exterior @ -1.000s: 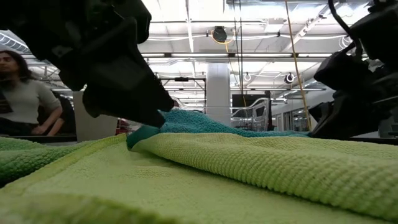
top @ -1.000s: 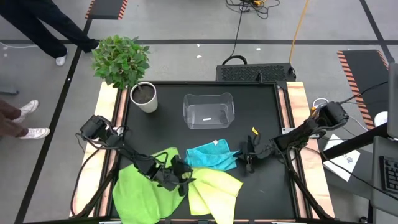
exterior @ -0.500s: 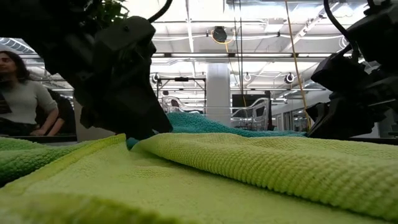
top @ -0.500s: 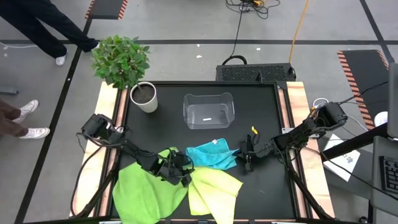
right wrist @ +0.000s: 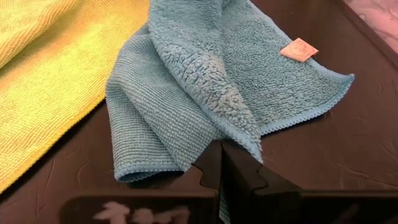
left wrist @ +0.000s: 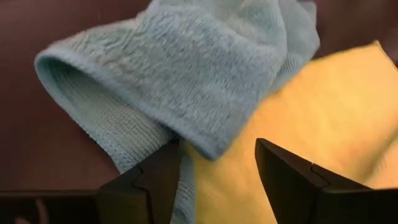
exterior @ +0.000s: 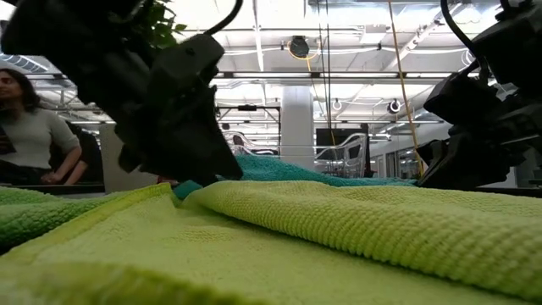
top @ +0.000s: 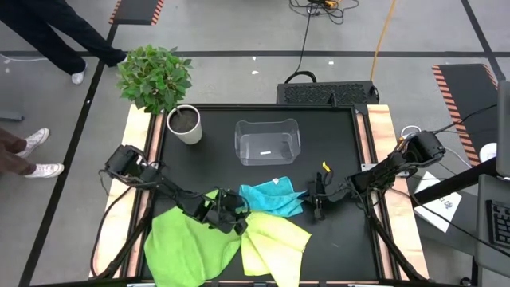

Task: Fold microfiber towels
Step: Fold the blue towel

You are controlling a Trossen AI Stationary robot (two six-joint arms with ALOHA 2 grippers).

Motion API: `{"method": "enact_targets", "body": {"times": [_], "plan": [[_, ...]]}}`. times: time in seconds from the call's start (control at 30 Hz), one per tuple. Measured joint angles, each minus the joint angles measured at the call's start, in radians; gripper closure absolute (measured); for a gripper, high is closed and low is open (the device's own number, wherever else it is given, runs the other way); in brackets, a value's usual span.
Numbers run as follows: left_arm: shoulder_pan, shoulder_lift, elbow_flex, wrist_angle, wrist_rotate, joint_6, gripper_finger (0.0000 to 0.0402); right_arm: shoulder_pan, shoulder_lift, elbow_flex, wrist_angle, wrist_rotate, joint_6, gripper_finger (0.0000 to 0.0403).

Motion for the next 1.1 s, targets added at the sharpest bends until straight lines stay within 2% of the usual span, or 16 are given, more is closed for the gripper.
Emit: {"method": "enact_targets", "body": {"times": [0.2, 0.27, 0.33, 0.5, 0.53, 0.8, 1.1], "plan": [[0.043, 0.0, 0.0, 0.098, 0.027, 0.099, 0.0191, 0.0, 0.0, 0.0, 0.0, -0.001, 0.007, 0.0403], [0.048, 0.0, 0.0, 0.111, 0.032, 0.124, 0.0204, 0.0, 0.0, 0.0, 0.0, -0.001, 0.007, 0.0403], [0.049, 0.0, 0.0, 0.122, 0.032, 0.154, 0.0237, 0.0, 0.0, 0.0, 0.0, -0.004, 0.007, 0.0403], [0.049, 0.0, 0.0, 0.142, 0.068, 0.244, 0.0373, 0.0, 0.0, 0.0, 0.0, -0.006, 0.007, 0.0403], [0.049, 0.0, 0.0, 0.148, 0.074, 0.259, 0.0386, 0.0, 0.0, 0.0, 0.0, -0.006, 0.008, 0.0403], [0.049, -0.001, 0.0, 0.277, 0.089, 0.408, 0.0396, 0.003, 0.0, 0.0, 0.0, -0.007, -0.009, 0.0403], [0.044, -0.148, 0.0, 0.3, 0.067, 0.54, 0.0398, 0.004, -0.034, 0.0, 0.01, -0.007, -0.075, 0.0403]]}}
